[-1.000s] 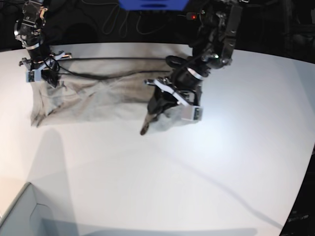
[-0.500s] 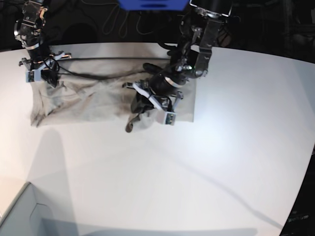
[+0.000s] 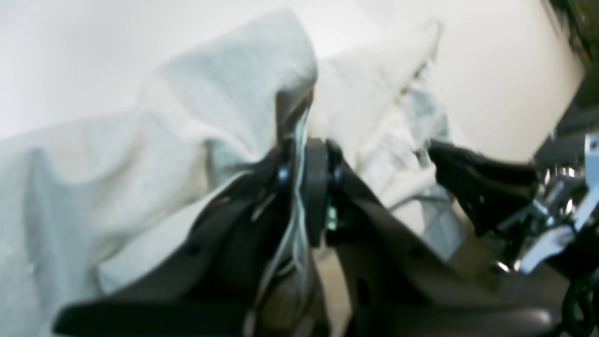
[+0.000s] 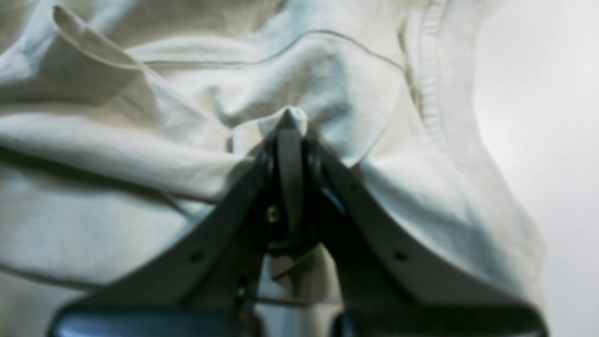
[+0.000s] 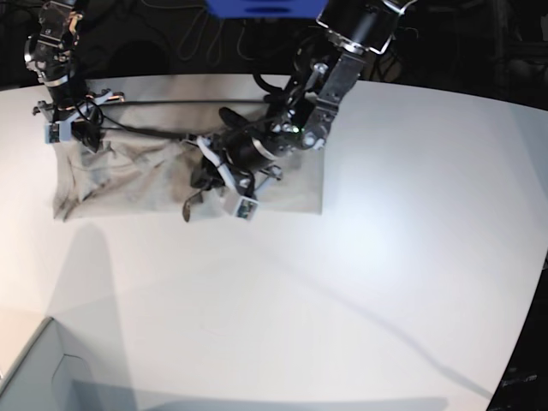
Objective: Layout the t-shirt on the table in an organized manner, then fold the t-shirt properly
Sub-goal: 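Carry the strip end with the left gripper over toward the right gripper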
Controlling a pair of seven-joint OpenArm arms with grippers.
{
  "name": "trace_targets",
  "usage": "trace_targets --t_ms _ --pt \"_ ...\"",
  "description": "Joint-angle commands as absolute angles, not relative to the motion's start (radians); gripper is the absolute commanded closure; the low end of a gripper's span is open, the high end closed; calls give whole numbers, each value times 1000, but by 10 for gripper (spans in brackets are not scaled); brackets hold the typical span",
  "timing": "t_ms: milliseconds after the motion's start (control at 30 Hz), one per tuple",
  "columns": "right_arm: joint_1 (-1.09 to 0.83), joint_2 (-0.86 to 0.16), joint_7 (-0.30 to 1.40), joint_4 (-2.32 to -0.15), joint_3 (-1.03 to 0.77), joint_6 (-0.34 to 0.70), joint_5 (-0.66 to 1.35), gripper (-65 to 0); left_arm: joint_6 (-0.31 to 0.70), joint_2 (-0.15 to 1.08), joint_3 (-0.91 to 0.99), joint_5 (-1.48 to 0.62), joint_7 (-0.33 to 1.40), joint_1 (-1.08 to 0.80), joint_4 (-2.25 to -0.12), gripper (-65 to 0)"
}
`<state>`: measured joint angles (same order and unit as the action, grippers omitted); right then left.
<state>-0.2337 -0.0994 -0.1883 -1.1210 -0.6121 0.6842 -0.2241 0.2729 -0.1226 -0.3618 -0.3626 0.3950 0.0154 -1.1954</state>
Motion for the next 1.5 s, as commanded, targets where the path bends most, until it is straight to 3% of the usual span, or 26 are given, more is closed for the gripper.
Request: trace_targets --t_ms 0,533,600,800,900,1100,1267,1467 --pt "-242 -105 -153 -1124 -610 698 -246 0 285 -137 -377 -375 372 38 -1205 0" --pt "-242 -105 -153 -1125 -610 698 -248 0 285 -154 -389 -375 378 65 -1196 -12" --pt "-243 -105 -153 -1125 -610 698 -248 0 285 -154 -390 -375 381 64 -1196 -67" --pt "-243 -105 -153 -1125 -610 698 -248 0 294 -157 -392 -378 380 53 -1208 -359" --pt "-243 -105 -153 -1125 -610 698 -248 0 295 -157 -390 -378 374 44 -1211 -410" --pt "-243 -105 -153 -1127 -610 698 -248 0 286 -94 -380 -378 380 12 -1380 -345" --pt "-242 -107 -153 -1129 -610 698 -248 0 285 2 -329 -378 383 -47 -1504 -211" --pt "-240 -107 -153 -1125 -610 698 -248 0 285 4 -259 -375 383 -65 -1400 -14"
